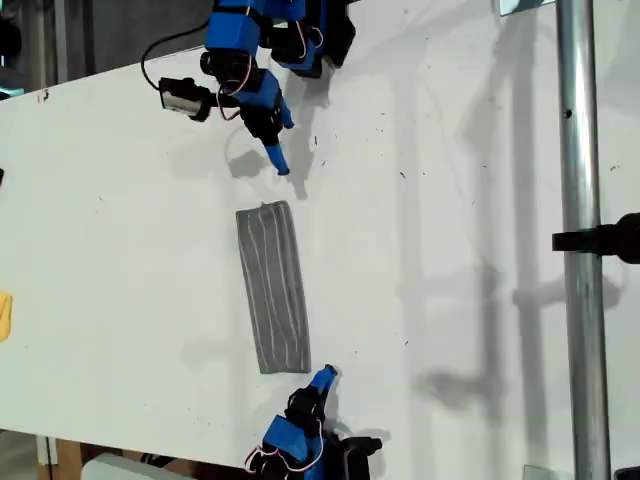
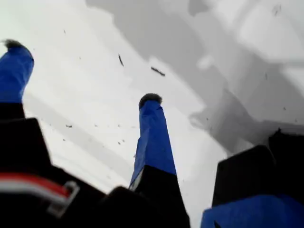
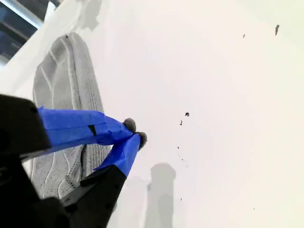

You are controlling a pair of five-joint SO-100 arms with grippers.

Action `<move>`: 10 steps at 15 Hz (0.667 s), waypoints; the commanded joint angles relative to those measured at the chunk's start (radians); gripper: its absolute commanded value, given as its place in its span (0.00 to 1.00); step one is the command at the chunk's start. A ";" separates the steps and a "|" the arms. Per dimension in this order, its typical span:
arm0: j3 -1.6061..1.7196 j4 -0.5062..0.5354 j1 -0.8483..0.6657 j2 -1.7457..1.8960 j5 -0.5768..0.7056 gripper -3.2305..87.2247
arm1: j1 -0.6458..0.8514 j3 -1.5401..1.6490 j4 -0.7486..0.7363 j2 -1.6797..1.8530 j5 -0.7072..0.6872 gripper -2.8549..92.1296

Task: Grasp corners of a towel and fold twice.

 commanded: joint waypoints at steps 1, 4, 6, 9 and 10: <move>0.000 -0.025 0.029 0.009 -0.005 0.01 | 0.086 -0.186 -0.181 -0.325 -0.091 0.51; 0.012 -0.031 0.048 0.009 -0.031 0.01 | 0.118 -0.543 -0.275 -0.804 -0.104 0.54; 0.012 -0.018 0.058 0.009 -0.043 0.01 | 0.127 -0.730 -0.288 -1.009 -0.103 0.54; 0.003 0.005 0.063 0.009 -0.043 0.01 | 0.129 -0.870 -0.316 -1.161 -0.087 0.51; 0.002 0.011 0.060 0.009 -0.037 0.01 | 0.130 -0.885 -0.345 -1.181 -0.087 0.48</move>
